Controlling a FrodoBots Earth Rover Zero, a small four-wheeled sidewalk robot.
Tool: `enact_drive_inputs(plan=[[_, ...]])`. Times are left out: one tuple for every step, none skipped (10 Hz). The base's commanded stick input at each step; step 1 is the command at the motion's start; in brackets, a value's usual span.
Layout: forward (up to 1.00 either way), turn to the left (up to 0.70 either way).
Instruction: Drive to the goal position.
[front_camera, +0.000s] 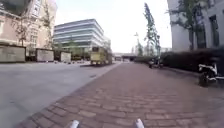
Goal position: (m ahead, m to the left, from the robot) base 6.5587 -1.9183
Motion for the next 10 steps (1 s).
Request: enact_drive_inputs(plan=[[0.70, -0.14], [0.70, -0.14], [0.70, -0.14], [0.70, -0.14], [0.70, -0.14], [0.70, -0.14], [0.70, -0.14], [0.70, -0.14], [0.70, -0.14], [0.70, -0.14]])
